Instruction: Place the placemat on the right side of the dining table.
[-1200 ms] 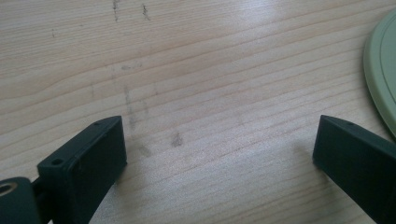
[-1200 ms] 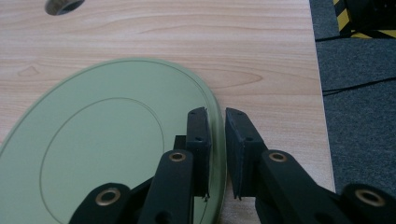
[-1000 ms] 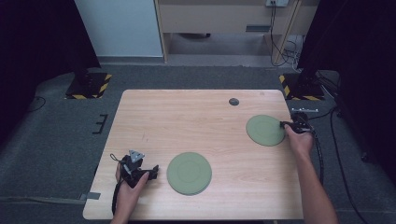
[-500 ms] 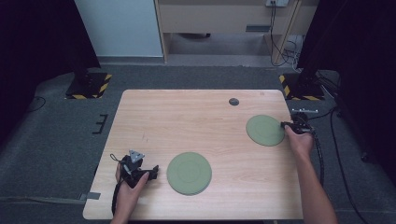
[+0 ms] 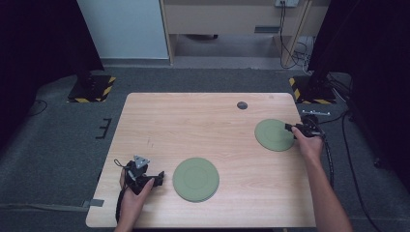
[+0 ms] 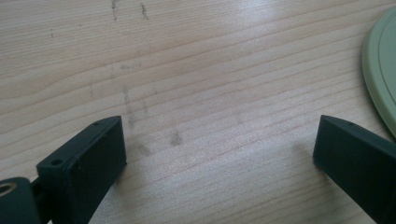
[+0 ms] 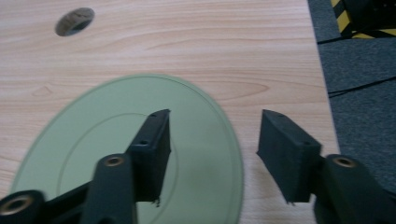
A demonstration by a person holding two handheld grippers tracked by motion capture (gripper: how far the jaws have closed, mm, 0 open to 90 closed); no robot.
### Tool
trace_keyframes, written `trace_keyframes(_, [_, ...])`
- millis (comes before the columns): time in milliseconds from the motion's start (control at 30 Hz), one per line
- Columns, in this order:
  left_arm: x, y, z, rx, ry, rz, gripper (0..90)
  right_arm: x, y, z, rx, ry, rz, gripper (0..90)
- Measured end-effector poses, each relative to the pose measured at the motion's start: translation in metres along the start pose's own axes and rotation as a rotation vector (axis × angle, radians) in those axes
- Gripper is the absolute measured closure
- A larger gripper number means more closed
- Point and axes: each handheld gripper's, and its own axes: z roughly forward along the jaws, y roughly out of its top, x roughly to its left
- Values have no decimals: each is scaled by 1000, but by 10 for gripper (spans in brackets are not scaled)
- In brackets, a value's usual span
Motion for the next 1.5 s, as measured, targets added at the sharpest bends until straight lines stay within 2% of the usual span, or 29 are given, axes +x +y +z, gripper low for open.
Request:
trace_keyframes(200, [0, 0, 0, 0, 0, 1, 19, 10, 4, 0, -25, 30, 2, 248])
trace_keyframes(267, [0, 0, 0, 0, -1, 1, 19, 13, 7, 1, -15, 33, -2, 185])
trace_keyframes(400, [0, 0, 0, 0, -1, 1, 19, 20, 11, 0, -14, 19, -33, 123])
trace_keyframes(567, [0, 0, 0, 0, -2, 2, 19, 28, 15, -5, -31, 41, -50, 84])
trace_keyframes(667, [0, 0, 0, 0, -2, 2, 19, 31, 16, -7, -40, 42, -56, 79])
trace_keyframes(800, [0, 0, 0, -1, -3, 1, 19, 36, 17, -11, -51, 71, -51, 73])
trace_keyframes(933, [0, 0, 0, 0, -3, 3, 19, 42, 16, -16, -44, 65, -95, 80])
trace_keyframes(1167, [0, 0, 0, 0, -4, 4, 19, 47, 8, -28, -102, 74, -129, 82])
trace_keyframes(1500, [0, 0, 0, 0, -4, 5, 19, 70, -8, -48, -132, 134, -223, 77])
